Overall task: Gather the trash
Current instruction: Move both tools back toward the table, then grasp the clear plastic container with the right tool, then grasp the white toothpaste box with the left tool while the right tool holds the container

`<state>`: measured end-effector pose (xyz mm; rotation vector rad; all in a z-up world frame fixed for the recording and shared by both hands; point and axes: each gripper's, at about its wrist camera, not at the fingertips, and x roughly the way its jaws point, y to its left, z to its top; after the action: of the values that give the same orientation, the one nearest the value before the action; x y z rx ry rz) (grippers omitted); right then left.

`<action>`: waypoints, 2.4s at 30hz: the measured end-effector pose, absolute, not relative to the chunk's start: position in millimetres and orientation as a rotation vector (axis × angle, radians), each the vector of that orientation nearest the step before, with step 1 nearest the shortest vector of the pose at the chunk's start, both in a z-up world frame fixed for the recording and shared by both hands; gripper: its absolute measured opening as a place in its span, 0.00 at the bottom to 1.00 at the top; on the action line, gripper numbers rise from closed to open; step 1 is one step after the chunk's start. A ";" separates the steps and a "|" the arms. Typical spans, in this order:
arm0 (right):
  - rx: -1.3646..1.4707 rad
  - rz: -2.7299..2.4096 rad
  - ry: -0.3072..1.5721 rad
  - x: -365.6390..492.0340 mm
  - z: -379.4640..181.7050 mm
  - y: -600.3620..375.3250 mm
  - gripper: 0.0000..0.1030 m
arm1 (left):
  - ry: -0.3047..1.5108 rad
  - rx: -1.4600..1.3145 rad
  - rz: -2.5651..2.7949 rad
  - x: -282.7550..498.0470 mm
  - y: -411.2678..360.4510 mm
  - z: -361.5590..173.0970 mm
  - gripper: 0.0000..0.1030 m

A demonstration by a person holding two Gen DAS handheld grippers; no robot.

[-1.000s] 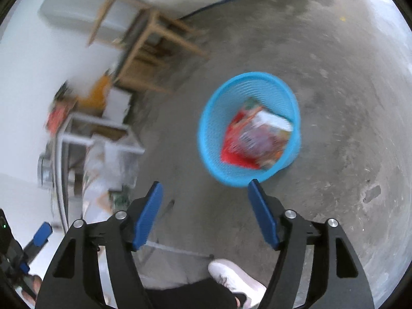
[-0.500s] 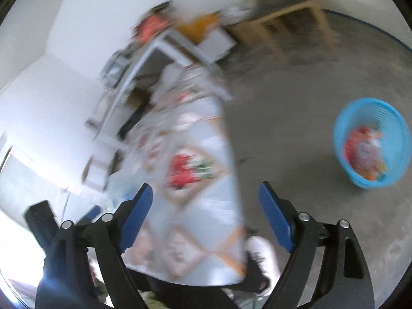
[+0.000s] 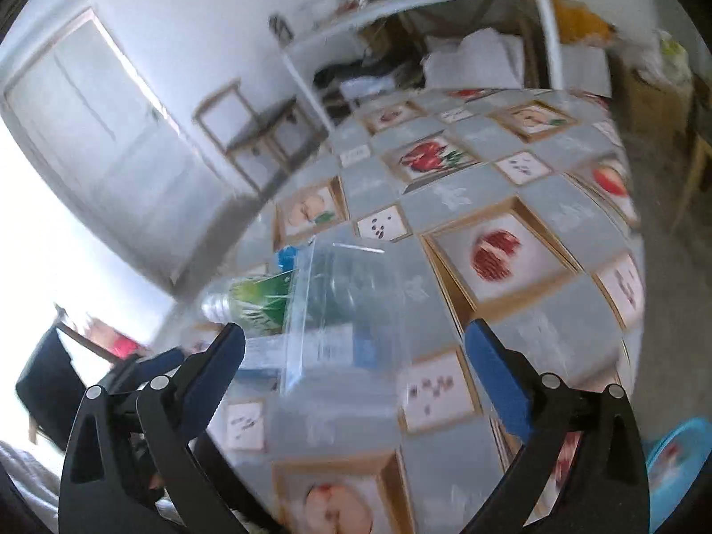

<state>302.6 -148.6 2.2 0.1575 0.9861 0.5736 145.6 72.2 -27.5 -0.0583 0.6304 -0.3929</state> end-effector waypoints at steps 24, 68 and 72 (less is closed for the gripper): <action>0.119 0.709 1.341 371.4 -63.5 -97.8 0.86 | 0.680 -0.067 -0.349 143.0 106.4 -56.4 0.77; 0.387 0.307 1.112 236.3 -39.9 -217.7 0.81 | 0.956 -0.220 -0.665 132.9 93.0 -71.0 0.77; 0.374 0.285 1.103 231.5 -38.4 -218.8 0.81 | 0.915 -0.201 -0.659 140.1 87.2 -56.3 0.77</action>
<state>231.5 -218.8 -38.4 0.3736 1.1028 0.2853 140.1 87.2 -56.3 -0.2012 0.9150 -0.6587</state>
